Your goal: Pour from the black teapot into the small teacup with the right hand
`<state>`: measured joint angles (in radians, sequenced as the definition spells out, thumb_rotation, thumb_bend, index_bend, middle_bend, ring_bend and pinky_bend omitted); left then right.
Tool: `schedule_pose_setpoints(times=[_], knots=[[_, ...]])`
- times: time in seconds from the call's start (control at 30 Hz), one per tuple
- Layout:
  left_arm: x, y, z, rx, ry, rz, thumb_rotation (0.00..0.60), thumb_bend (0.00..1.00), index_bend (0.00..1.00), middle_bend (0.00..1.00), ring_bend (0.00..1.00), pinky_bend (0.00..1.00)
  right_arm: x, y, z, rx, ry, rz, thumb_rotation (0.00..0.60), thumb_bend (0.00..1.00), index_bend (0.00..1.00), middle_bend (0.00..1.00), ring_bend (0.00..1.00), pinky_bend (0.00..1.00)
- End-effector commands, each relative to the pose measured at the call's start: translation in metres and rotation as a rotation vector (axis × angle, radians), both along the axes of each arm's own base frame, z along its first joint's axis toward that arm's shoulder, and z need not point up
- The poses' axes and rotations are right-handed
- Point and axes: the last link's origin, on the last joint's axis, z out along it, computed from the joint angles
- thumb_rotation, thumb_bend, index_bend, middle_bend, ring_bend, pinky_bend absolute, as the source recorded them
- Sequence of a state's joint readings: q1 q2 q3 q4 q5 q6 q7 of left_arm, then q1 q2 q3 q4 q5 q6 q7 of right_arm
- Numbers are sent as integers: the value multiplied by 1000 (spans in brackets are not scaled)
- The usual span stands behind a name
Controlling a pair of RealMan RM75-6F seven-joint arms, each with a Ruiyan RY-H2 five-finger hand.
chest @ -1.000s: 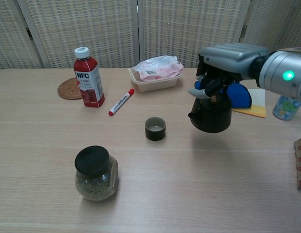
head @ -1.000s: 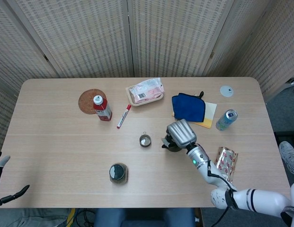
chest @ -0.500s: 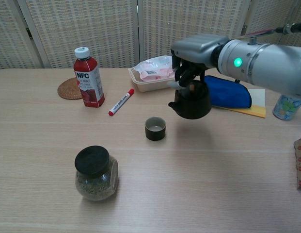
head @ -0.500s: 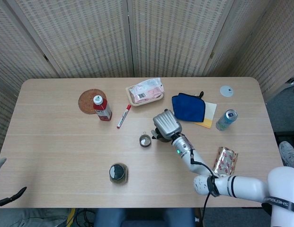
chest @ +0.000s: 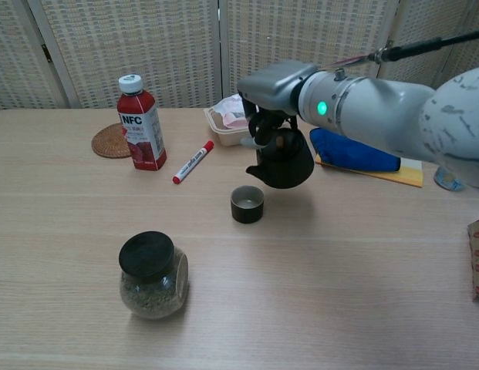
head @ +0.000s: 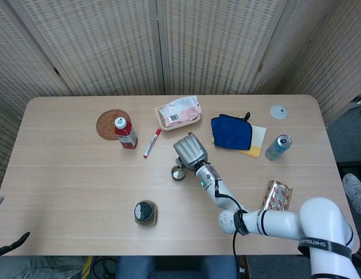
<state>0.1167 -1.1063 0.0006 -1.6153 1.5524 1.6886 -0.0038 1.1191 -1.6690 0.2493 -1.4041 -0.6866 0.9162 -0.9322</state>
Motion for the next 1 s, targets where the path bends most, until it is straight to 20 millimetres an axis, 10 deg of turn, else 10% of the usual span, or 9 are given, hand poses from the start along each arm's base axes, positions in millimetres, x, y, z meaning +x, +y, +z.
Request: schedule_pose_setpoints(times=[0.03, 1.0], knots=[[0, 0, 0, 0, -1, 2, 282, 0, 109, 0, 0, 0, 4, 0, -6, -6, 39, 24, 419, 384, 926, 1000, 954, 442], [-5, -6, -2, 8, -8, 16, 284, 0, 108, 0, 0, 0, 26, 10, -28, -53, 244, 173, 444, 383, 926, 1000, 954, 455]])
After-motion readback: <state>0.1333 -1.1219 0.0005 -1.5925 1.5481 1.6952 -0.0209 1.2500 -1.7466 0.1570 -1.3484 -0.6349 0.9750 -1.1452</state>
